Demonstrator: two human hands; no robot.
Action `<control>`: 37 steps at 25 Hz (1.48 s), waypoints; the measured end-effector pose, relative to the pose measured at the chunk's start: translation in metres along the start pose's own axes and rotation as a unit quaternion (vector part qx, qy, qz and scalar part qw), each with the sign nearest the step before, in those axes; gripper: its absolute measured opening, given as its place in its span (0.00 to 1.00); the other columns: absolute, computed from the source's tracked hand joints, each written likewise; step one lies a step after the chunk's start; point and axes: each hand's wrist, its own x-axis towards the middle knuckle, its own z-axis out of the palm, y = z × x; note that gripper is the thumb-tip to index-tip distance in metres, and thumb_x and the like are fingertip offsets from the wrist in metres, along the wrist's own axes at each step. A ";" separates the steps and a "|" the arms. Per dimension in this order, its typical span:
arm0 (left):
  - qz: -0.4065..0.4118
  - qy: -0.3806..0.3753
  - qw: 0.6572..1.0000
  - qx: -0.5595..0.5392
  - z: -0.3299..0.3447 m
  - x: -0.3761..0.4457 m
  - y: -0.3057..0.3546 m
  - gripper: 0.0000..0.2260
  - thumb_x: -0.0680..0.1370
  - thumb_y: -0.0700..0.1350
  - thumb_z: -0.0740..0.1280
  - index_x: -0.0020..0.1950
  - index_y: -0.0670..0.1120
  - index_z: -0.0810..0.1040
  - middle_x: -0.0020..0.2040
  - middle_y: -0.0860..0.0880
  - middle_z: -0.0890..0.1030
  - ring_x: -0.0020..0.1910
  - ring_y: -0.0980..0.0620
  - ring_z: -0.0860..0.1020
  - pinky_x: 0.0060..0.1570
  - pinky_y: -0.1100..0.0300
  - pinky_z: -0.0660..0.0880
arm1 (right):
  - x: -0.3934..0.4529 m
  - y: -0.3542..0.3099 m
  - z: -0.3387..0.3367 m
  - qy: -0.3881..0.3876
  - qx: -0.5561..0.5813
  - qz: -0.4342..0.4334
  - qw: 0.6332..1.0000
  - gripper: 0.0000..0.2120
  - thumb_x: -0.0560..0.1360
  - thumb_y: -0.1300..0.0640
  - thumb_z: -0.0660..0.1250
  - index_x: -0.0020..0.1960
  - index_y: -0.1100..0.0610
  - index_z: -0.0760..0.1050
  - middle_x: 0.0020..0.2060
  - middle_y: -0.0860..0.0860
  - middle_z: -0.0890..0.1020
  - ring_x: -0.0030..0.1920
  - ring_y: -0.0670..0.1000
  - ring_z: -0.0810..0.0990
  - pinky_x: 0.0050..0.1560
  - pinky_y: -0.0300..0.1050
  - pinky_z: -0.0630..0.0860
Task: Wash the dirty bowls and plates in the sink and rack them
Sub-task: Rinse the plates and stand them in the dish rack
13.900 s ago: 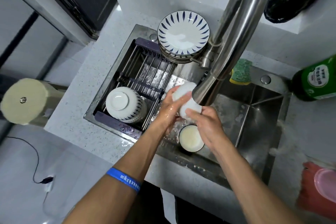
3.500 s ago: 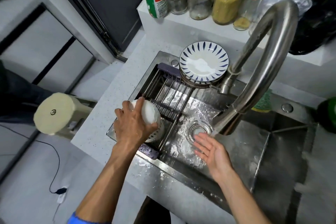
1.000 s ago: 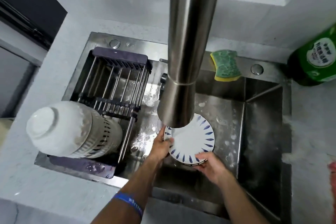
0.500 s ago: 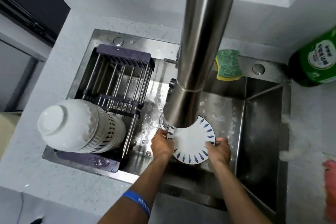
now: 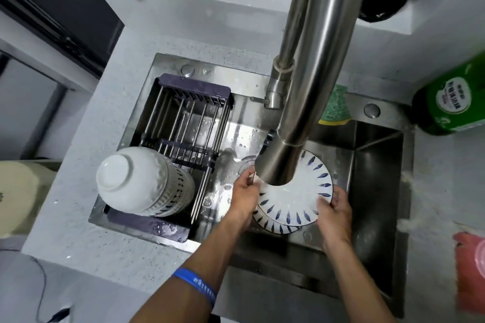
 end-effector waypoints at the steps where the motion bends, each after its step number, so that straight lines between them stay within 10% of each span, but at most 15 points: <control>1: -0.010 0.006 0.999 -0.035 0.002 -0.008 0.006 0.15 0.79 0.35 0.64 0.65 0.42 0.77 0.48 0.43 0.83 0.37 0.51 0.81 0.28 0.60 0.77 | -0.010 -0.011 0.003 -0.005 0.043 -0.004 0.999 0.15 0.77 0.70 0.62 0.57 0.53 0.74 0.45 0.48 0.83 0.41 0.47 0.81 0.36 0.37 0.78; 4: -0.051 0.019 0.992 -0.110 0.011 -0.041 0.026 0.16 0.80 0.41 0.66 0.66 0.39 0.73 0.41 0.45 0.80 0.35 0.50 0.78 0.36 0.55 0.78 | -0.039 -0.029 0.019 -0.022 0.185 0.084 0.979 0.18 0.77 0.70 0.61 0.61 0.53 0.75 0.49 0.49 0.83 0.46 0.50 0.82 0.43 0.50 0.81; 10: 0.126 0.033 0.986 0.102 -0.054 -0.103 0.129 0.09 0.81 0.37 0.55 0.56 0.46 0.73 0.43 0.49 0.77 0.39 0.51 0.76 0.32 0.64 0.76 | -0.074 -0.050 0.070 -0.162 0.258 0.283 0.910 0.09 0.77 0.69 0.61 0.53 0.61 0.76 0.41 0.55 0.84 0.45 0.53 0.82 0.51 0.51 0.79; 12: 0.194 0.056 0.966 0.163 -0.090 -0.107 0.171 0.14 0.73 0.40 0.56 0.56 0.43 0.75 0.46 0.45 0.79 0.41 0.46 0.79 0.38 0.50 0.81 | -0.078 -0.052 0.084 -0.173 0.230 0.267 0.920 0.08 0.77 0.66 0.62 0.54 0.61 0.76 0.46 0.56 0.85 0.48 0.55 0.83 0.52 0.51 0.79; 17: 0.251 0.134 0.933 0.220 -0.164 -0.078 0.254 0.07 0.68 0.36 0.57 0.39 0.43 0.75 0.35 0.45 0.75 0.34 0.48 0.72 0.34 0.56 0.68 | -0.047 -0.014 0.083 -0.011 -0.070 0.120 0.990 0.06 0.74 0.65 0.68 0.43 0.56 0.81 0.48 0.59 0.84 0.46 0.58 0.82 0.43 0.48 0.76; 22: 0.184 0.174 0.916 0.312 -0.210 0.001 0.244 0.10 0.68 0.35 0.57 0.44 0.38 0.76 0.43 0.35 0.81 0.38 0.42 0.78 0.35 0.51 0.74 | -0.001 0.030 0.051 0.036 -0.376 0.118 0.918 0.21 0.72 0.61 0.66 0.65 0.62 0.71 0.63 0.64 0.75 0.63 0.67 0.74 0.60 0.57 0.73; 31: 0.171 0.222 0.826 0.489 -0.210 0.038 0.198 0.11 0.75 0.35 0.58 0.57 0.38 0.70 0.55 0.35 0.77 0.54 0.33 0.75 0.55 0.46 0.72 | 0.031 0.043 0.038 0.035 -0.420 0.106 0.901 0.15 0.74 0.64 0.66 0.59 0.68 0.77 0.59 0.69 0.78 0.61 0.68 0.76 0.60 0.58 0.73; 37: 0.140 0.203 0.862 0.443 -0.224 0.040 0.213 0.18 0.74 0.40 0.66 0.64 0.42 0.73 0.61 0.37 0.79 0.59 0.37 0.77 0.61 0.48 0.74 | 0.011 0.034 0.028 0.024 -0.300 0.027 0.953 0.08 0.71 0.66 0.67 0.49 0.59 0.80 0.47 0.60 0.84 0.50 0.62 0.81 0.50 0.51 0.74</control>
